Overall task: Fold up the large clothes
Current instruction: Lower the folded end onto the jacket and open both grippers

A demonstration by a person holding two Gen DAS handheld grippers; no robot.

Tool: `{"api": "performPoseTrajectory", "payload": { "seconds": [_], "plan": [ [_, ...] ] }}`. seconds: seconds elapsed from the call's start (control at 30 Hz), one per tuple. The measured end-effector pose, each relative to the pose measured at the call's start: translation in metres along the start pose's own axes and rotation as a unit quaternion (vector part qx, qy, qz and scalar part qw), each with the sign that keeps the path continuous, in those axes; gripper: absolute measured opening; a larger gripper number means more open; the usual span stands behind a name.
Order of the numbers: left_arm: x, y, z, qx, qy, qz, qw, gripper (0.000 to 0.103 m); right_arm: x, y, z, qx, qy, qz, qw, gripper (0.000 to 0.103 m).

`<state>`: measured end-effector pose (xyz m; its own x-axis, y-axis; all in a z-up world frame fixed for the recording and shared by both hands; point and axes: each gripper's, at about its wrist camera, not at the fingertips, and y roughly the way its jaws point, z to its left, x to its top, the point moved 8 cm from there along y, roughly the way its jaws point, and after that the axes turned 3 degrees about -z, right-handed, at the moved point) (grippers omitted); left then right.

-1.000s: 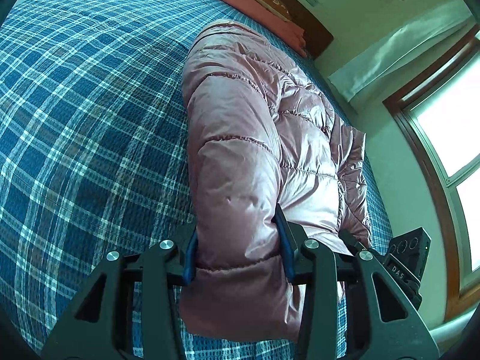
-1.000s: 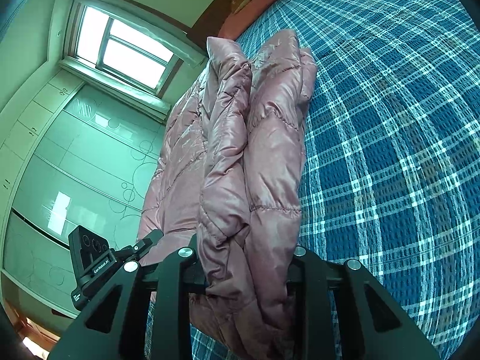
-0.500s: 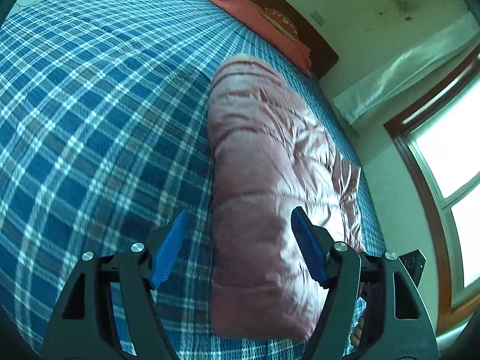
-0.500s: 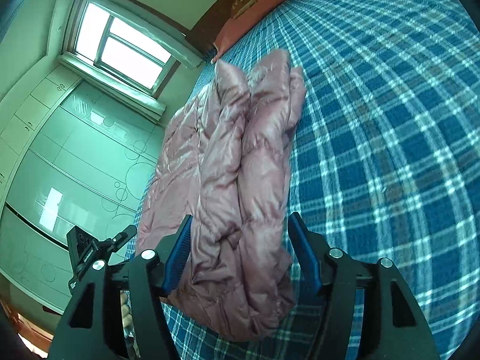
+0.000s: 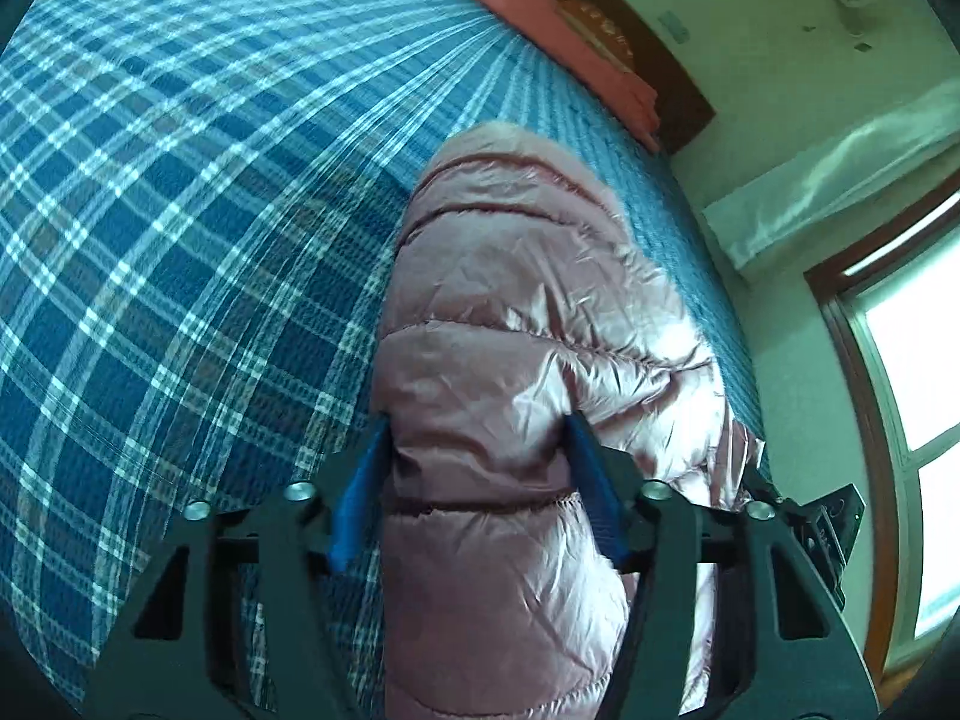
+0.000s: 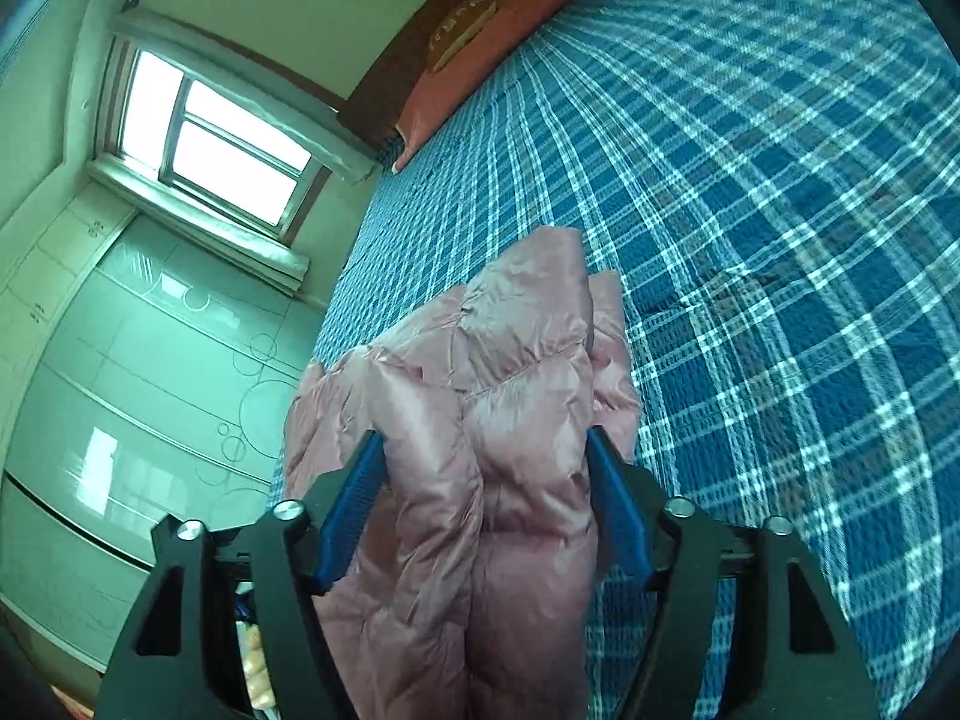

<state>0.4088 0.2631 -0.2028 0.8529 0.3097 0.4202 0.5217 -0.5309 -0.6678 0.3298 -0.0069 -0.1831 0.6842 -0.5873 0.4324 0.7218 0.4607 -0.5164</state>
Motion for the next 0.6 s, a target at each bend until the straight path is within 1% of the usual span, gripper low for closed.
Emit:
{"api": "performPoseTrajectory", "payload": {
  "seconds": [0.03, 0.07, 0.1, 0.2, 0.3, 0.33, 0.37, 0.43, 0.5, 0.57, 0.6],
  "plan": [
    [0.0, 0.004, 0.002, 0.002, -0.005, 0.003, 1.0, 0.048, 0.0, 0.004, -0.004, -0.001, 0.007, 0.005, 1.0, 0.035],
    [-0.001, 0.007, 0.003, 0.007, -0.007, 0.004, 0.9999, 0.048, -0.001, 0.006, -0.007, 0.0, 0.011, 0.009, 1.0, 0.029],
    [-0.002, 0.01, 0.004, 0.013, -0.003, 0.003, 0.9999, 0.046, -0.002, 0.01, -0.011, -0.002, 0.013, 0.013, 1.0, 0.025],
    [-0.004, 0.016, 0.001, 0.033, 0.017, -0.002, 0.9993, 0.044, -0.008, 0.019, -0.02, -0.011, 0.017, 0.019, 1.0, 0.024],
    [-0.005, 0.018, 0.0, 0.04, 0.021, -0.002, 0.999, 0.044, -0.009, 0.023, -0.024, -0.004, 0.029, 0.019, 0.999, 0.024],
    [-0.004, 0.018, 0.0, 0.039, 0.023, -0.002, 0.999, 0.045, -0.01, 0.021, -0.025, -0.002, 0.03, 0.018, 0.999, 0.024],
    [-0.004, 0.015, 0.0, 0.038, 0.025, -0.003, 0.9989, 0.047, -0.011, 0.017, -0.027, 0.0, 0.03, 0.016, 0.999, 0.026],
    [-0.005, 0.008, 0.003, 0.034, 0.02, -0.007, 0.9992, 0.054, -0.013, 0.006, -0.03, -0.002, 0.027, 0.012, 1.0, 0.03],
    [-0.007, -0.001, 0.007, 0.036, 0.01, -0.014, 0.9992, 0.06, -0.017, -0.012, -0.039, -0.005, 0.026, 0.005, 1.0, 0.036],
    [-0.011, -0.012, 0.007, 0.034, 0.005, -0.021, 0.9992, 0.062, -0.022, -0.025, -0.038, -0.005, 0.03, -0.001, 1.0, 0.039],
    [-0.014, -0.019, 0.007, 0.037, 0.006, -0.025, 0.999, 0.065, -0.025, -0.032, -0.039, -0.006, 0.03, -0.004, 1.0, 0.039]
  ]
}}
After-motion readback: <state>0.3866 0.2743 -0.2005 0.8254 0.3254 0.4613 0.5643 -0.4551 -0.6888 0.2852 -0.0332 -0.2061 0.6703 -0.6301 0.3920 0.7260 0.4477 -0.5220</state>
